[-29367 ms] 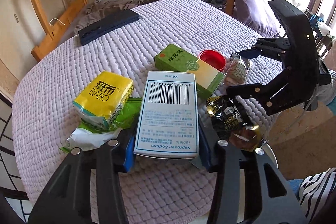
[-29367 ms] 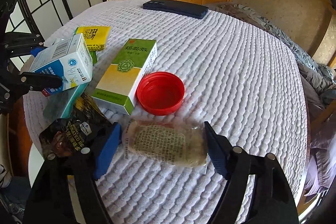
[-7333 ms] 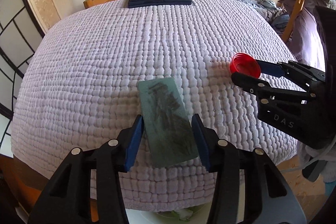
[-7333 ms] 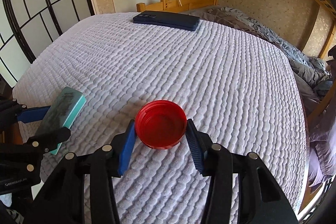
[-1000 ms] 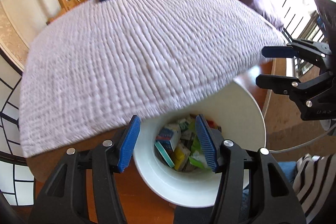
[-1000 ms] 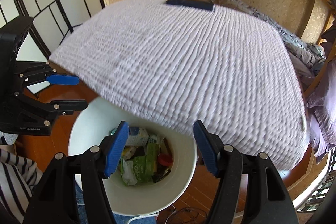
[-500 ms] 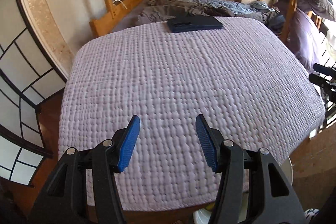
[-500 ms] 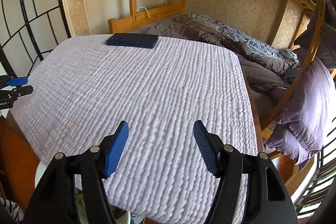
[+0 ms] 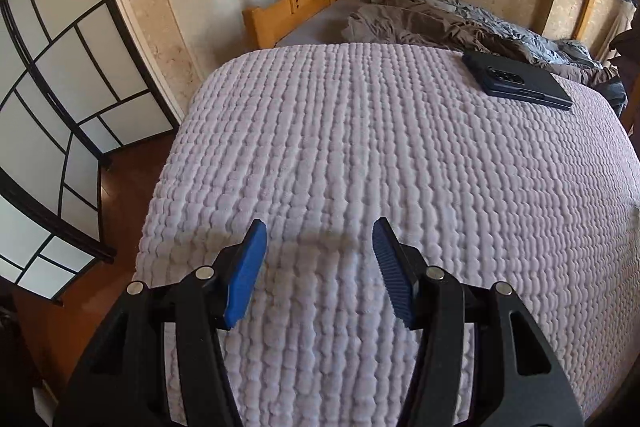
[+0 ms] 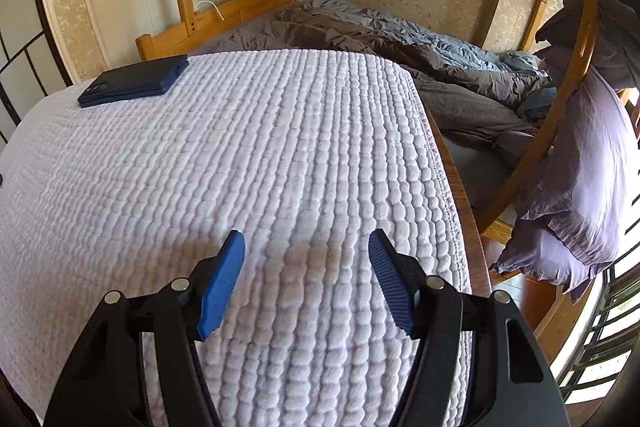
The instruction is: Collect trash
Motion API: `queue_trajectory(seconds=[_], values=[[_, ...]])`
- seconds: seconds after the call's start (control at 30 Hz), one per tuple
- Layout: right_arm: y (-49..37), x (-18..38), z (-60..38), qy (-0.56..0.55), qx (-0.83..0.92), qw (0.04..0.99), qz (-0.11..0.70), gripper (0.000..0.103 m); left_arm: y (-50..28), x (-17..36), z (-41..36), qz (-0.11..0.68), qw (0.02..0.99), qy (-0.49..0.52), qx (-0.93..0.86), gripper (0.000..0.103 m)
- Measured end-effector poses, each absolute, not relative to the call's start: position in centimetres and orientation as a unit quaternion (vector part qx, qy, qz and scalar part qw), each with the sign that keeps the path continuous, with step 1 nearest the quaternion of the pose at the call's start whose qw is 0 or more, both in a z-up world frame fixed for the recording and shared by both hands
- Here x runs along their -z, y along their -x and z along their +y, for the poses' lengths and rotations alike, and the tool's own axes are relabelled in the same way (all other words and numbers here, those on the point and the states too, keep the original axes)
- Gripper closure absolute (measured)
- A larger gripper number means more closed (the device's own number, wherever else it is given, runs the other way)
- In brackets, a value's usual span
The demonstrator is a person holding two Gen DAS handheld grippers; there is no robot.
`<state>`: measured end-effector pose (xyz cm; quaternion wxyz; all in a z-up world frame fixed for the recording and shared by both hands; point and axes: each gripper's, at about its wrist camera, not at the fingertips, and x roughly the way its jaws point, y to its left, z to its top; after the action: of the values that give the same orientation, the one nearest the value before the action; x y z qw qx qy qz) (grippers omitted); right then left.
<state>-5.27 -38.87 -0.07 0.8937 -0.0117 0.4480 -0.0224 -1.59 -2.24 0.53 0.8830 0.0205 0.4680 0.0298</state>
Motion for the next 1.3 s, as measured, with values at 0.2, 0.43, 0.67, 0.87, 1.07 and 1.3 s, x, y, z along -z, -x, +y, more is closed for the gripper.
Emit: queue_trajectory(seconds=[0.2, 0.43, 0.67, 0.87, 1.07, 1.3], values=[[4.1, 0.9, -40.1, -0.015, 0.034, 0.896, 0.442, 0.03, 0.9, 0.0, -0.9, 0.459, 0.888, 0.007, -0.035, 0.044], [4.1, 1.1, -40.4, -0.017, 0.04, 0.896, 0.442, 0.024, 0.6, 0.2, -0.2, 0.45, 0.892, 0.015, -0.046, 0.025], [3.8, 1.5, -40.1, -0.011, 0.025, 0.89, 0.455, 0.004, 0.8, 0.7, 0.2, 0.46, 0.885, 0.023, -0.059, 0.001], [3.9, 1.5, -40.0, -0.01, 0.026, 0.89, 0.455, 0.004, 0.9, 0.8, 0.1, 0.46, 0.886, 0.023, -0.059, 0.001], [3.9, 1.5, -40.1, -0.01, 0.026, 0.89, 0.455, 0.004, 0.9, 0.8, 0.1, 0.46, 0.886, 0.023, -0.059, 0.001], [3.9, 1.5, -40.1, -0.01, 0.026, 0.89, 0.455, 0.004, 0.9, 0.8, 0.1, 0.46, 0.886, 0.023, -0.059, 0.001]])
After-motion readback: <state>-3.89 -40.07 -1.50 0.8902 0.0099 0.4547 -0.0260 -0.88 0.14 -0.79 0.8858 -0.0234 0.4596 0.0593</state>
